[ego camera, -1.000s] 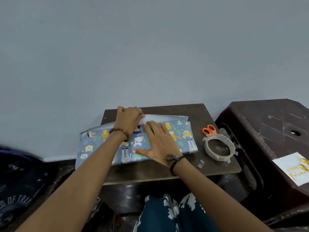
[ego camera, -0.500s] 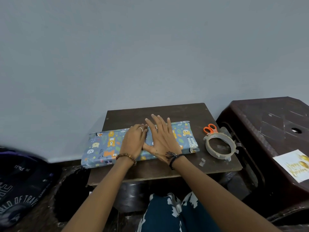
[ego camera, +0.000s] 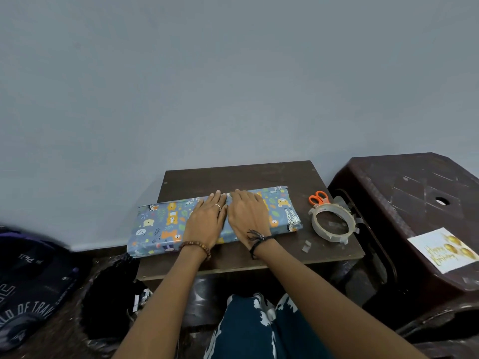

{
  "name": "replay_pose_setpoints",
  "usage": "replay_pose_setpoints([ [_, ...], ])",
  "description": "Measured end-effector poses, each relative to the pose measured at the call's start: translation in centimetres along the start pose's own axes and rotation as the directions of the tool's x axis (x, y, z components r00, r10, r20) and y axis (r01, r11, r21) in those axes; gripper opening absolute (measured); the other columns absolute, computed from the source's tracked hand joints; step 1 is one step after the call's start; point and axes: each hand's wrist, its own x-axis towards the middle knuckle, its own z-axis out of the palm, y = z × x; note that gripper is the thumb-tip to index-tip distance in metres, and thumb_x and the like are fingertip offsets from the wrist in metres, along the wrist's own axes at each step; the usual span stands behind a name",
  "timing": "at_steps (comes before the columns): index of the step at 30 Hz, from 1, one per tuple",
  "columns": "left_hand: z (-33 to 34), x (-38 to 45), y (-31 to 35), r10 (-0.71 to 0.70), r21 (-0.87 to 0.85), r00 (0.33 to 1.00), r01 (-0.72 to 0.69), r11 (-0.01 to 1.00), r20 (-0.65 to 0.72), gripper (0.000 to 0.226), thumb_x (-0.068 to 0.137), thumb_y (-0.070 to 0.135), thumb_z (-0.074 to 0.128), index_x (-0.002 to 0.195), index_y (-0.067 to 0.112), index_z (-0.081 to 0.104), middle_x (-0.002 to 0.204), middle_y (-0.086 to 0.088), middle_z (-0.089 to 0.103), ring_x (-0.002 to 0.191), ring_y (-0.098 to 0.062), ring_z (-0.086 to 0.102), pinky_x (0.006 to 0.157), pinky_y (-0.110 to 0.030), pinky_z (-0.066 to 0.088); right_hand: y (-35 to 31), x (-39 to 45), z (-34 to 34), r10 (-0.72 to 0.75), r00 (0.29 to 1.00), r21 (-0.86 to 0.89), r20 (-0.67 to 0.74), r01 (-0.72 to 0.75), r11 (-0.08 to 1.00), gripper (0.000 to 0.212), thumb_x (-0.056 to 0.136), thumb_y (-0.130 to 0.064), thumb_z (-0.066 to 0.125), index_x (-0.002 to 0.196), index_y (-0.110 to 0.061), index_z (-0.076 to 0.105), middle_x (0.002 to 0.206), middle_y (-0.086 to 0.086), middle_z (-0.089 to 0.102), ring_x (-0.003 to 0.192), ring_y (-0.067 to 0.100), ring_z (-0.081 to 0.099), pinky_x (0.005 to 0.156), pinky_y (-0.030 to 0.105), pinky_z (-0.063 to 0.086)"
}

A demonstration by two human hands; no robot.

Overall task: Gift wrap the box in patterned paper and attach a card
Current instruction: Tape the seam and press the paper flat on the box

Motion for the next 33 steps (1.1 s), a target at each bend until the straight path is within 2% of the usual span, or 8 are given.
replay_pose_setpoints([
  [3, 0.0, 0.0, 0.0, 0.019, 0.036, 1.0, -0.019, 0.999, -0.009, 0.045, 0.102, 0.027, 0.023, 0.146, 0.016, 0.023, 0.154, 0.0, 0.022, 0.142, -0.01, 0.018, 0.115, -0.024, 0.008, 0.5, -1.4, 0.3, -0.05, 0.989, -0.049, 0.141, 0.057, 0.997, 0.058, 0.095, -0.036, 0.013, 0.143, -0.01, 0.033, 0.152, 0.006, 0.029, 0.14, 0.019, 0.025, 0.114, 0.046, 0.016],
  [5, 0.0, 0.0, 0.1, 0.022, 0.034, 1.0, -0.022, 0.999, -0.003, 0.046, 0.102, 0.028, 0.023, 0.146, 0.016, 0.023, 0.154, 0.001, 0.022, 0.142, -0.01, 0.017, 0.115, -0.024, 0.007, 2.3, -1.7, -0.1, 0.02, 0.976, -0.059, 0.219, -0.008, 0.998, 0.058, 0.099, -0.043, 0.017, 0.149, -0.014, 0.012, 0.157, 0.001, 0.007, 0.144, 0.014, 0.005, 0.116, 0.046, 0.0],
  [8, 0.0, 0.0, 0.0, 0.024, 0.019, 1.0, -0.024, 1.0, -0.005, 0.046, 0.102, 0.029, 0.023, 0.146, 0.017, 0.023, 0.154, 0.002, 0.022, 0.142, -0.01, 0.017, 0.115, -0.023, 0.007, 4.9, -1.4, -1.6, 0.23, 0.946, -0.148, 0.227, -0.2, 0.969, 0.064, 0.099, -0.047, 0.02, 0.149, -0.011, 0.005, 0.158, 0.004, 0.0, 0.145, 0.016, 0.001, 0.115, 0.047, -0.005],
  [12, 0.2, 0.2, -0.2, 0.016, 0.007, 0.999, -0.016, 1.0, -0.034, 0.046, 0.101, 0.028, 0.025, 0.145, 0.016, 0.026, 0.153, 0.002, 0.025, 0.142, -0.01, 0.02, 0.116, -0.025, 0.008, 7.3, -2.6, -3.7, 0.4, 0.912, -0.275, 0.09, -0.363, 0.89, 0.067, 0.099, -0.044, 0.024, 0.147, 0.0, 0.009, 0.156, 0.015, 0.008, 0.144, 0.025, 0.003, 0.115, 0.045, -0.002],
  [14, 0.3, 0.3, -0.2, 0.016, 0.006, 0.999, -0.016, 1.0, -0.037, 0.046, 0.101, 0.028, 0.025, 0.145, 0.016, 0.027, 0.152, 0.001, 0.026, 0.141, -0.011, 0.021, 0.116, -0.026, 0.01, 7.8, -3.7, -4.3, 0.4, 0.916, -0.272, 0.032, -0.377, 0.885, 0.061, 0.098, -0.04, 0.033, 0.142, 0.001, 0.026, 0.15, 0.018, 0.026, 0.14, 0.029, 0.02, 0.113, 0.044, 0.012],
  [18, 0.3, 0.0, 0.1, 0.022, 0.002, 0.999, -0.022, 1.0, -0.042, 0.046, 0.101, 0.028, 0.026, 0.145, 0.015, 0.028, 0.152, 0.0, 0.027, 0.141, -0.011, 0.022, 0.116, -0.026, 0.009, 9.2, -5.0, -4.4, 0.424, 0.891, -0.209, -0.164, -0.451, 0.868, 0.025, 0.082, -0.005, 0.056, 0.105, 0.003, 0.057, 0.106, 0.023, 0.056, 0.099, 0.04, 0.053, 0.078, 0.044, 0.041],
  [27, 0.3, 0.0, 0.1, 0.016, -0.01, 0.998, -0.017, 1.0, -0.061, 0.045, 0.101, 0.028, 0.027, 0.144, 0.014, 0.031, 0.151, -0.001, 0.03, 0.14, -0.012, 0.024, 0.116, -0.027, 0.011, 10.5, -3.4, -5.2, 0.39, 0.919, -0.373, -0.062, -0.384, 0.845, 0.018, 0.08, 0.006, 0.047, 0.094, 0.003, 0.059, 0.103, 0.021, 0.053, 0.095, 0.036, 0.052, 0.078, 0.037, 0.039],
  [33, 0.3, 0.0, 0.1, 0.016, -0.018, 0.998, -0.017, 1.0, -0.067, 0.045, 0.101, 0.027, 0.028, 0.143, 0.014, 0.031, 0.15, -0.001, 0.03, 0.14, -0.013, 0.025, 0.117, -0.027, 0.011, 10.3, -2.6, -5.8, 0.358, 0.933, -0.494, 0.038, -0.294, 0.818, 0.022, 0.088, 0.0, 0.042, 0.104, -0.001, 0.056, 0.113, 0.017, 0.054, 0.105, 0.029, 0.053, 0.08, 0.03, 0.043],
])
